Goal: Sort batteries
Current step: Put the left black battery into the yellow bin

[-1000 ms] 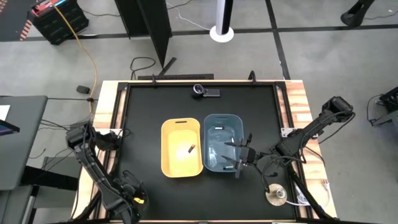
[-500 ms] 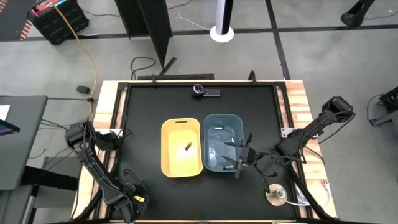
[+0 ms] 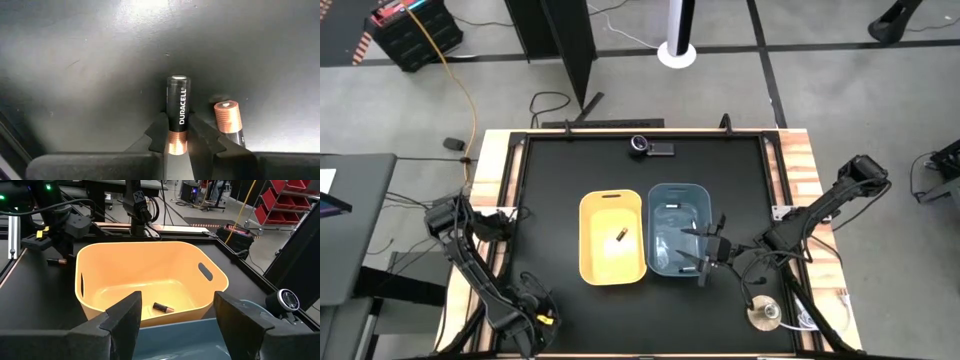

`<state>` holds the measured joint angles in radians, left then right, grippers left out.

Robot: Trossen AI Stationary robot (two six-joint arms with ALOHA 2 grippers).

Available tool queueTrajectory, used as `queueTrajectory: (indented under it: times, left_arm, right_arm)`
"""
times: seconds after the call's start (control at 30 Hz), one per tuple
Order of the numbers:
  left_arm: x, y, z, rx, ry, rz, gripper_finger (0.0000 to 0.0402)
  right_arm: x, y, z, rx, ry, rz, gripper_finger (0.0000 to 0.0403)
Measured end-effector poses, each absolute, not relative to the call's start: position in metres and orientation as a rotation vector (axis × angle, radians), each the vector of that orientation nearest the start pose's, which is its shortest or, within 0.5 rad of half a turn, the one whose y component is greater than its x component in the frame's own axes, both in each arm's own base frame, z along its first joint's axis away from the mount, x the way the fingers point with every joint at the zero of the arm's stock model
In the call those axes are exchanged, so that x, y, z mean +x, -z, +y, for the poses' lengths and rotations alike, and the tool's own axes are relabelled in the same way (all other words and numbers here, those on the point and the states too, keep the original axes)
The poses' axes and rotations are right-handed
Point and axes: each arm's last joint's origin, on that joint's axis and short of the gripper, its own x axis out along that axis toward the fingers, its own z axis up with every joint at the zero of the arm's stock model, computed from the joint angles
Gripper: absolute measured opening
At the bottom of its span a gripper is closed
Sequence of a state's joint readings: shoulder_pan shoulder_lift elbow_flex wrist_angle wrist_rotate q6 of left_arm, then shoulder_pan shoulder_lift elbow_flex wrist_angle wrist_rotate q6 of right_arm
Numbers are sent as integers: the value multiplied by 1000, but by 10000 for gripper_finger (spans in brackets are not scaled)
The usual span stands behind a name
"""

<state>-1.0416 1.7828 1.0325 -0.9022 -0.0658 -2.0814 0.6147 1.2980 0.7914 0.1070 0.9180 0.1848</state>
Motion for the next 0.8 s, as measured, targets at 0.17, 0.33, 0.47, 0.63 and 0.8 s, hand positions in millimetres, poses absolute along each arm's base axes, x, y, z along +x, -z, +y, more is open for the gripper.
queueTrajectory:
  times: [0.17, 0.33, 0.47, 0.63, 0.8]
  left_arm:
    - [146, -142, -246, -711, -874, 1351, 38]
    - [144, -147, -242, -698, -876, 1353, 38]
    - [140, -155, -235, -643, -921, 1344, 38]
    - [141, -175, -232, -656, -876, 1268, 38]
    - [144, -204, -226, -656, -790, 1096, 38]
  right_arm:
    - [234, -258, 137, -96, 324, 260, 264]
    - [234, -258, 137, -96, 324, 260, 264]
    - [234, -258, 137, -97, 324, 260, 264]
    - [234, -258, 137, -96, 324, 260, 264]
    - [234, -258, 137, -96, 324, 260, 264]
